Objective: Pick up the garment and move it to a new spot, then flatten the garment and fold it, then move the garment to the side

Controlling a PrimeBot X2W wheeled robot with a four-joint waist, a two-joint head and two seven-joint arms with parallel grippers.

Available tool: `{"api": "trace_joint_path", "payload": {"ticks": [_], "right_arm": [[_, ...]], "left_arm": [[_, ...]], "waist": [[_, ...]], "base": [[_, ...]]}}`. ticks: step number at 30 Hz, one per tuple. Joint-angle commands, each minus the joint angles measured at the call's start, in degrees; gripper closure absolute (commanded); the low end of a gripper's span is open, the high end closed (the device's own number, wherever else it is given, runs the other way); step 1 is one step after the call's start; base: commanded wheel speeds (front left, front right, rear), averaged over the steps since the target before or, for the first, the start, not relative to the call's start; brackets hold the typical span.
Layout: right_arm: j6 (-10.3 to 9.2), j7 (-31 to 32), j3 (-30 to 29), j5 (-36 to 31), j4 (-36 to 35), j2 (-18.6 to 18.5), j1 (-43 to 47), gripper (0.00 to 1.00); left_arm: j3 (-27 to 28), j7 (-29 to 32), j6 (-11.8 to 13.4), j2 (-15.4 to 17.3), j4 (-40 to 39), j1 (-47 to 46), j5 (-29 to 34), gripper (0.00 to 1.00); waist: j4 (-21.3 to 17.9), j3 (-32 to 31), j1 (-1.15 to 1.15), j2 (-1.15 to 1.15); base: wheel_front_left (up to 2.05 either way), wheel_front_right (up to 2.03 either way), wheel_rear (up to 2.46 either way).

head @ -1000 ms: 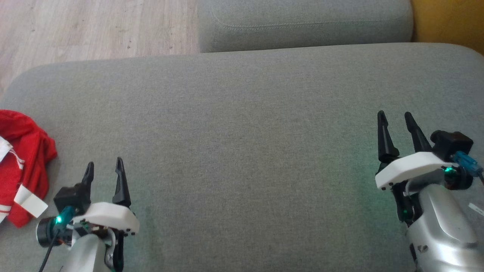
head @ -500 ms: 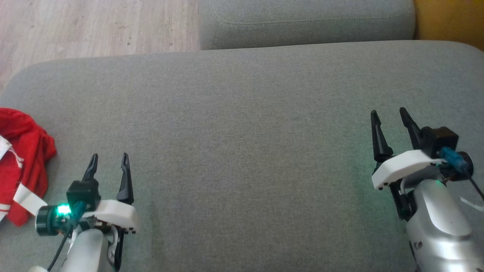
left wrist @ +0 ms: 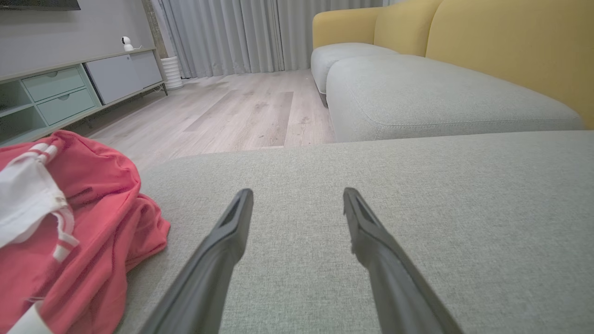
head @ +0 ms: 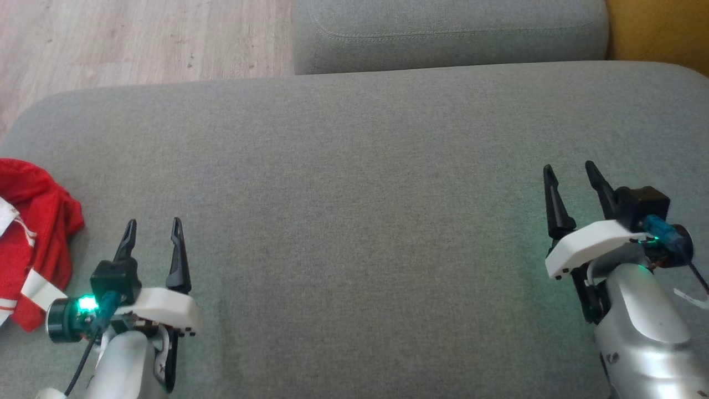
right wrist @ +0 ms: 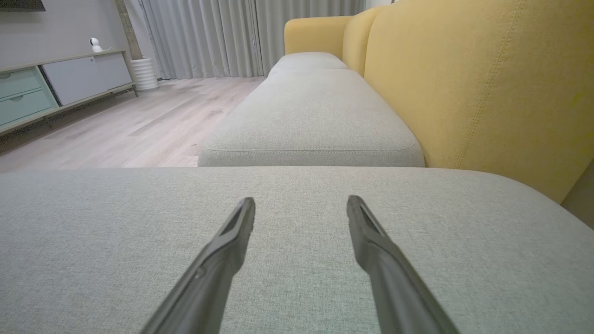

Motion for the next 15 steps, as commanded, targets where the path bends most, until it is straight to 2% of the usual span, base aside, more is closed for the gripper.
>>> {"api": "trace_joint_path", "payload": {"ticks": [1, 15], "right_arm": [[-0.03, -0.79, 0.62, 0.4, -1.78, -0.05, -1.94, 0.0], [-0.03, -0.79, -0.16, 0.54, -7.61, 1.49, 2.48, 0.0]], "left_arm": [[2.34, -0.71, 0.25, 1.07, -2.0, -1.63, -0.06, 0.0], [4.95, -0.71, 0.06, -0.87, -5.42, 1.89, -0.61, 0.0]], "waist": [[-0.02, -0.04, 0.0, 0.0], [-0.16, -1.35, 0.0, 0.0]], "base": [[0.0, 0.0, 0.0], [0.0, 0.0, 0.0]]}}
